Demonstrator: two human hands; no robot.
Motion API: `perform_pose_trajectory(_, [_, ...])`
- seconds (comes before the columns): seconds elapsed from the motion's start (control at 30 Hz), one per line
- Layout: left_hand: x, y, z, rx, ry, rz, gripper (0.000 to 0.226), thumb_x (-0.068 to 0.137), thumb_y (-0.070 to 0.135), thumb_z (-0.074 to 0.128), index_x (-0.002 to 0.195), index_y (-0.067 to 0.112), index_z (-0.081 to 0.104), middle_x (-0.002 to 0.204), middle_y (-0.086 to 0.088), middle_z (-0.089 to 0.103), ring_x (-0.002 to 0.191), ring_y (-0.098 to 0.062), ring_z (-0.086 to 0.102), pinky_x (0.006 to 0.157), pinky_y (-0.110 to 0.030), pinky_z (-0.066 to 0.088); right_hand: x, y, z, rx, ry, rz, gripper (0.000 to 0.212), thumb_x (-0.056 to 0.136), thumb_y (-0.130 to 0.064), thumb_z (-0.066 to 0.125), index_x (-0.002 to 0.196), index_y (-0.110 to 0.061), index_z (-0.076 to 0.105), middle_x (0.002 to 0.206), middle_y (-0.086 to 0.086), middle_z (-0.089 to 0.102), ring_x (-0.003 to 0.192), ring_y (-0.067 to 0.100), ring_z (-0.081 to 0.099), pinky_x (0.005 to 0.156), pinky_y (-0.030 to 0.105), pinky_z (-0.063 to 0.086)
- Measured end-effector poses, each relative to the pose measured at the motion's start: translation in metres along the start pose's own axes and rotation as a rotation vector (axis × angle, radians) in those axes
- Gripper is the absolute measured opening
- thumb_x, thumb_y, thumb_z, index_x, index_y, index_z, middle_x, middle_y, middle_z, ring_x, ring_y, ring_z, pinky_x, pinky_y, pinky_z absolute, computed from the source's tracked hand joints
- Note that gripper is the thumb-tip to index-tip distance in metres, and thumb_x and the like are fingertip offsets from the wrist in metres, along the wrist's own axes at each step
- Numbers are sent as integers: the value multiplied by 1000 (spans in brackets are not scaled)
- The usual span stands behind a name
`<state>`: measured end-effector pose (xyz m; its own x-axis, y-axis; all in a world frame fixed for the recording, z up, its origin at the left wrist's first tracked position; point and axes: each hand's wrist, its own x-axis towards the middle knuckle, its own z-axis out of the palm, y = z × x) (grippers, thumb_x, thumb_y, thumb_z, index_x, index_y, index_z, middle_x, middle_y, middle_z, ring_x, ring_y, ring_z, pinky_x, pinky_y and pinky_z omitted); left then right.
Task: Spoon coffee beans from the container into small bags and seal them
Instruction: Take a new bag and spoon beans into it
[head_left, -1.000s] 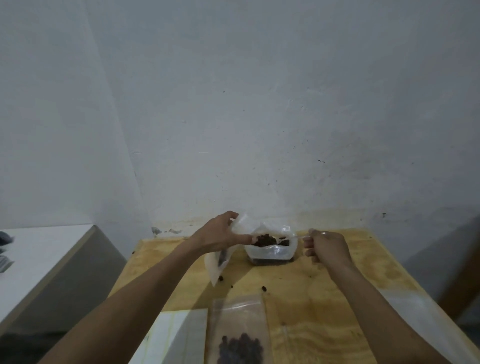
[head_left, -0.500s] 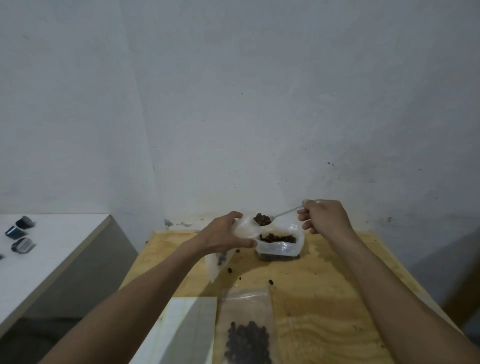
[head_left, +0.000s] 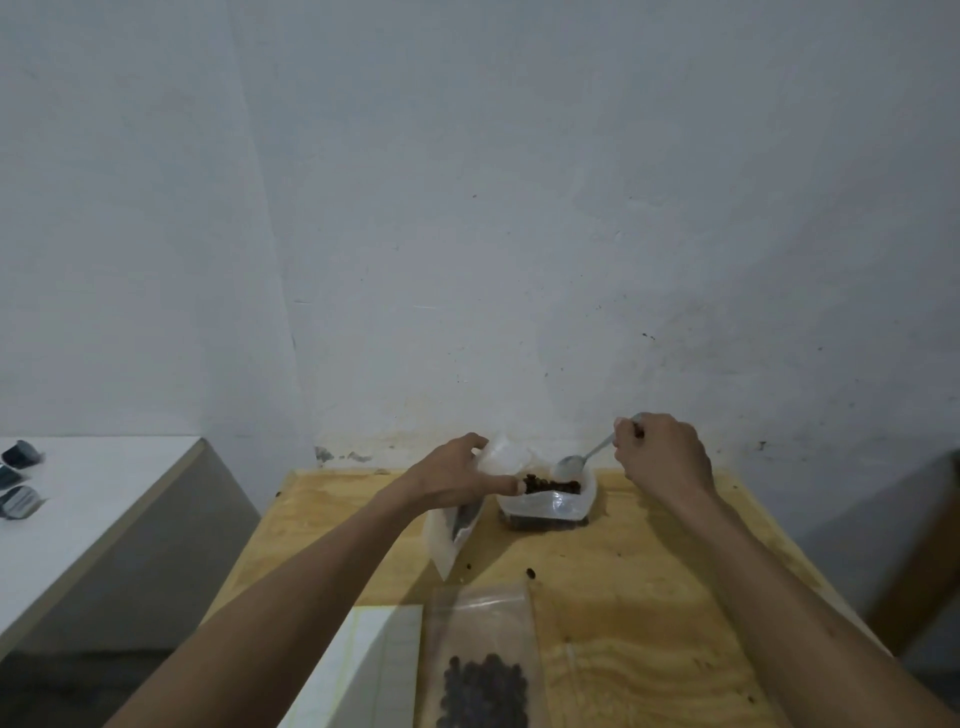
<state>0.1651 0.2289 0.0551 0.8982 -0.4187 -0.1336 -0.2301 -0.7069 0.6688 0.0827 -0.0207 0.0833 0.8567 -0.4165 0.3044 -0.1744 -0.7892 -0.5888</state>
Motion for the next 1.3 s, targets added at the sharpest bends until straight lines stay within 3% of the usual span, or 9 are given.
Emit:
perform_pose_trajectory(0.13, [5, 8, 10, -58, -50, -46, 97, 59, 72, 82, 138, 24, 52, 127, 1, 63, 111, -20, 62, 102, -45, 52, -9, 20, 28, -32, -49, 115, 42, 103, -29, 45, 76, -6, 69, 64, 9, 65, 56, 26, 60, 51, 30, 42])
perform_pose_trajectory(0.27, [11, 19, 15, -125, -36, -8, 90, 62, 69, 83, 136, 27, 53, 124, 3, 63, 109, -19, 62, 101, -45, 54, -16, 21, 44, 291, -100, 339, 42, 102, -25, 47, 79, -2, 72, 71, 12, 73, 60, 31, 68, 55, 33, 54])
perform_pose_trajectory(0.37, [12, 20, 11, -33, -46, -12, 88, 65, 68, 82, 136, 27, 51, 124, 2, 63, 109, -20, 62, 98, -42, 54, -19, 22, 56, 494, -167, 526, 38, 101, -24, 49, 79, -5, 74, 66, 11, 74, 52, 25, 60, 57, 31, 46])
perform_pose_trajectory(0.47, [9, 12, 2, 71, -14, -12, 83, 72, 61, 82, 139, 25, 49, 124, 2, 63, 107, -20, 62, 86, -34, 51, -17, 26, 59, 581, -177, 569, 35, 99, -25, 53, 82, -4, 75, 65, 9, 74, 57, 25, 60, 59, 36, 44])
perform_pose_trajectory(0.67, [-4, -8, -14, 41, 66, 14, 91, 70, 62, 84, 143, 24, 47, 121, 7, 61, 105, -16, 63, 89, -34, 55, -11, 13, 25, 580, -141, 480, 32, 102, -22, 54, 85, -3, 74, 81, 11, 77, 60, 22, 64, 53, 29, 48])
perform_pose_trajectory(0.8, [-12, -13, -9, 46, 72, 34, 92, 75, 58, 83, 149, 22, 42, 133, 0, 58, 111, -19, 59, 88, -32, 52, -4, 3, 7, 615, -132, 449, 28, 100, -22, 55, 87, -5, 72, 83, 7, 77, 64, 23, 65, 55, 30, 48])
perform_pose_trajectory(1.03, [-12, -6, 0, 9, 78, 61, 94, 72, 62, 82, 148, 24, 42, 133, 2, 59, 110, -17, 59, 82, -28, 49, 1, -26, -17, 598, -158, 332, 28, 99, -23, 57, 86, -5, 73, 80, 8, 77, 56, 18, 64, 53, 28, 49])
perform_pose_trajectory(1.3, [-9, 6, 2, -18, 107, 104, 90, 76, 59, 81, 150, 21, 43, 141, -1, 57, 111, -16, 56, 76, -22, 45, -10, -51, -24, 458, -119, 46, 34, 102, -27, 54, 82, -9, 74, 75, 1, 76, 55, 12, 67, 55, 25, 50])
